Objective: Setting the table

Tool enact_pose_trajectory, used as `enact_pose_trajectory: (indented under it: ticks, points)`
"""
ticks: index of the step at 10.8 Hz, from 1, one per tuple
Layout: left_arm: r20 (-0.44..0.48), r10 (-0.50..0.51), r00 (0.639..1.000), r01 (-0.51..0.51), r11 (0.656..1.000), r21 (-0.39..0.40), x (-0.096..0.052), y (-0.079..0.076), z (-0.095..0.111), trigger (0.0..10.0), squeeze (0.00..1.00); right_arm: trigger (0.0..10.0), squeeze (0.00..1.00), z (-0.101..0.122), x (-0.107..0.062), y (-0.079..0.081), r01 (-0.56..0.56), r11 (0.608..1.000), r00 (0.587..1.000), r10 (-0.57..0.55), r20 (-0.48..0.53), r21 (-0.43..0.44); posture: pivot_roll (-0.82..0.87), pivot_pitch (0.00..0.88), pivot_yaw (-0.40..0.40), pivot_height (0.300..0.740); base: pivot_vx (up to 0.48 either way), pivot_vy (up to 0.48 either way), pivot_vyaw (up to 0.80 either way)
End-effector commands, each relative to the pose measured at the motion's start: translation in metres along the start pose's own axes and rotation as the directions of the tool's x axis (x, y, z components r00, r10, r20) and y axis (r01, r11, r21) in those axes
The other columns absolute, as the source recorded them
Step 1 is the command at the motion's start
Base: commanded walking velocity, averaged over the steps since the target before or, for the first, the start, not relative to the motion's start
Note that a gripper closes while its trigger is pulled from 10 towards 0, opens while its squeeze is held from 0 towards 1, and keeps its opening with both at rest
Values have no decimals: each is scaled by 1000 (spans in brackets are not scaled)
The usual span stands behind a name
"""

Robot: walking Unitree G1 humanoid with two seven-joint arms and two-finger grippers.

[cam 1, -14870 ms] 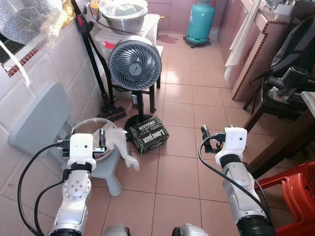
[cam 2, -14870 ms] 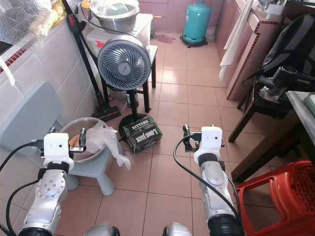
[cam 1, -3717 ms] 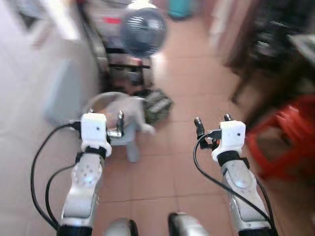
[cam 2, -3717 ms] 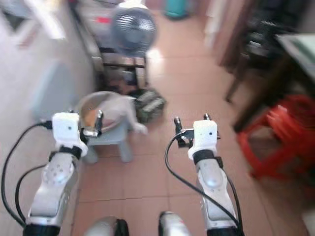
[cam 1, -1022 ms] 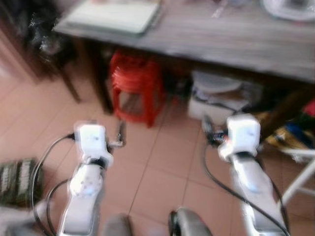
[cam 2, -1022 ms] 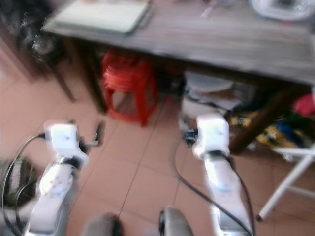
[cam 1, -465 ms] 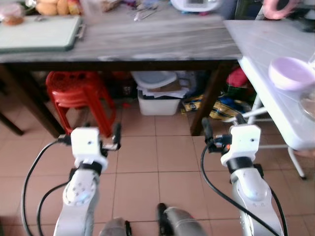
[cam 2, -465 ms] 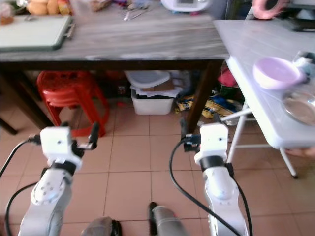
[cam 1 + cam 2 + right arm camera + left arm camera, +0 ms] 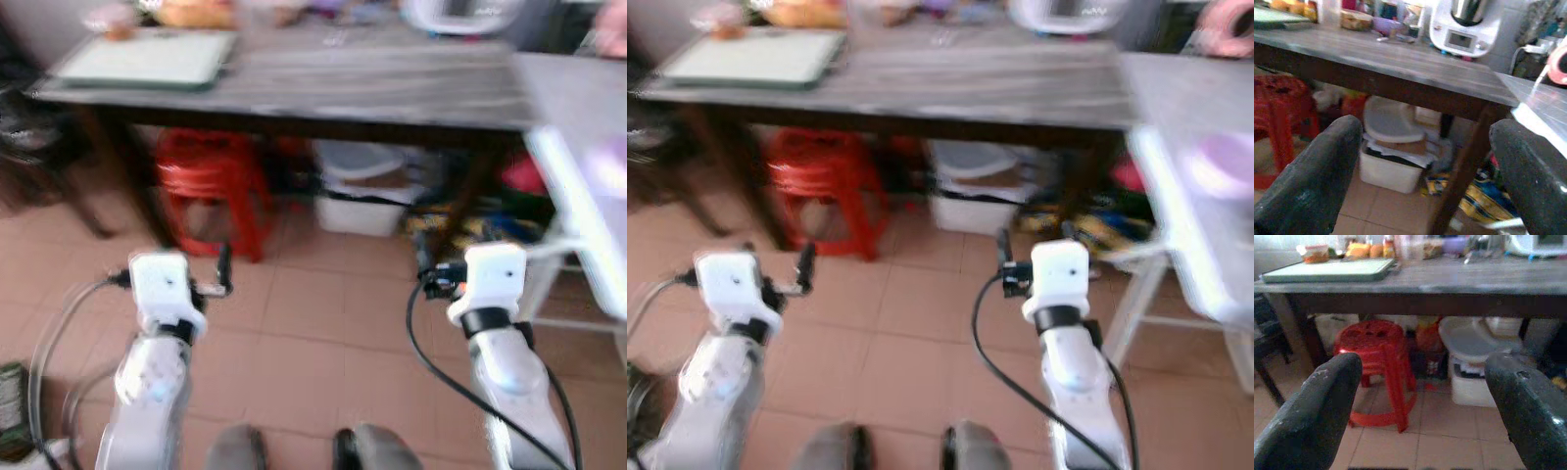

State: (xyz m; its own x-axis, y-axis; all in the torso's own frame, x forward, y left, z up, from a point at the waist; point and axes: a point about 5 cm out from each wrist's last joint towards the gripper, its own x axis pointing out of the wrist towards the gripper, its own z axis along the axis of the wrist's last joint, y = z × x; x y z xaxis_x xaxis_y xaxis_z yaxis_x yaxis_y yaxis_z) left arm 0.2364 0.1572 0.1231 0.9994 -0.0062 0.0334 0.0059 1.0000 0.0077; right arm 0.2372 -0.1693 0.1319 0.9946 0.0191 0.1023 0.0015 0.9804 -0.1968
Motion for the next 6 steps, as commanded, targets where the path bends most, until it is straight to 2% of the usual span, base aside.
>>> enact_pose_trajectory:
  ticks: [1, 6]
  points:
    - [-11, -12, 1000, 11, 1000, -12, -1, -3, -1, 10000, 0, 10000, 0, 0, 2, -2, 2, 1000, 1000, -2, -5, -6, -19, 143, 17, 740, 0, -371, 0]
    - [0, -37, 999, 37, 999, 9, 0, -7, 2, 10000, 0, 10000, 0, 0, 4, 2, -21, 1000, 1000, 21, -3, -9, -17, 153, 18, 740, 0, -369, 0]
